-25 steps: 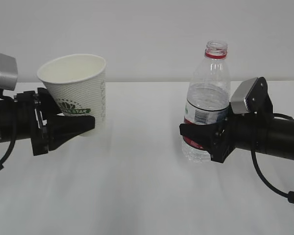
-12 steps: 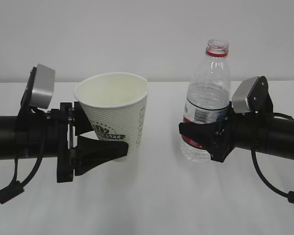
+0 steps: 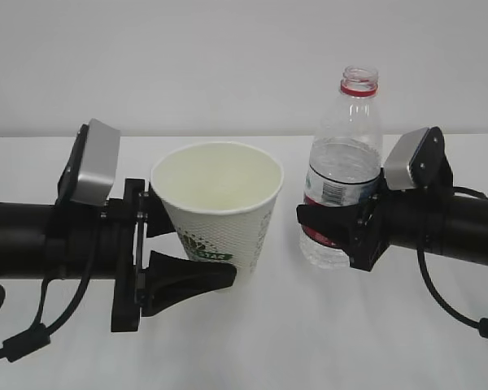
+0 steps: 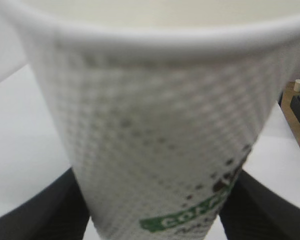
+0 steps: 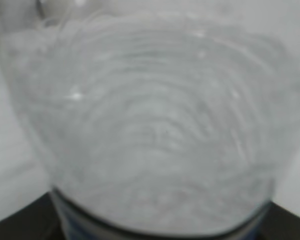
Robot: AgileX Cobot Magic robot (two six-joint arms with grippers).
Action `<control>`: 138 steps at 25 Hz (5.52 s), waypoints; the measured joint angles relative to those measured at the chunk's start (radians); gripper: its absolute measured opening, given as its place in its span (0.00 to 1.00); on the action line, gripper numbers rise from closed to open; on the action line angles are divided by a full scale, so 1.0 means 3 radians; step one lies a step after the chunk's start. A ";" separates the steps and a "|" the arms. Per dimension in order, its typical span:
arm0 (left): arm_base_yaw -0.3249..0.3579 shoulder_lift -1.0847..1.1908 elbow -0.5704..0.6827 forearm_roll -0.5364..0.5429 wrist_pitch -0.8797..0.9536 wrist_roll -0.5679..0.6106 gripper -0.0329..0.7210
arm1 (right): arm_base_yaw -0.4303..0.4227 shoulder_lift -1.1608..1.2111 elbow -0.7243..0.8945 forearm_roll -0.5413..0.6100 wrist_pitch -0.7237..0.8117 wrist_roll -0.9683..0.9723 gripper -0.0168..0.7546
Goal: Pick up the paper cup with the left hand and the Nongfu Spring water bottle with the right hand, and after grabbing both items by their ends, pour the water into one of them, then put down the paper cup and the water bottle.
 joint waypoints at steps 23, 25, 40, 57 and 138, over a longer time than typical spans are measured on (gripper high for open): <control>-0.0170 0.0000 0.0002 -0.0190 -0.0077 0.0022 0.75 | 0.0000 0.0000 -0.0235 0.0053 0.0015 -0.0373 0.61; -0.0201 0.0000 0.0002 -0.0205 -0.0077 0.0021 0.75 | 0.0000 0.0000 -0.0343 -0.0012 0.0091 -0.0373 0.61; -0.0223 0.0000 0.0001 -0.0301 -0.0067 0.0131 0.75 | 0.0000 0.0000 -0.0968 -0.0396 0.0248 -0.0362 0.61; -0.0223 0.0000 -0.0080 -0.0367 0.0025 0.0167 0.75 | 0.0000 -0.0247 -0.1321 -0.0846 0.0535 -0.0362 0.61; -0.0378 0.0000 -0.0080 -0.0425 0.0014 0.0168 0.75 | 0.0184 -0.0331 -0.1387 -0.0393 0.0456 -0.2776 0.60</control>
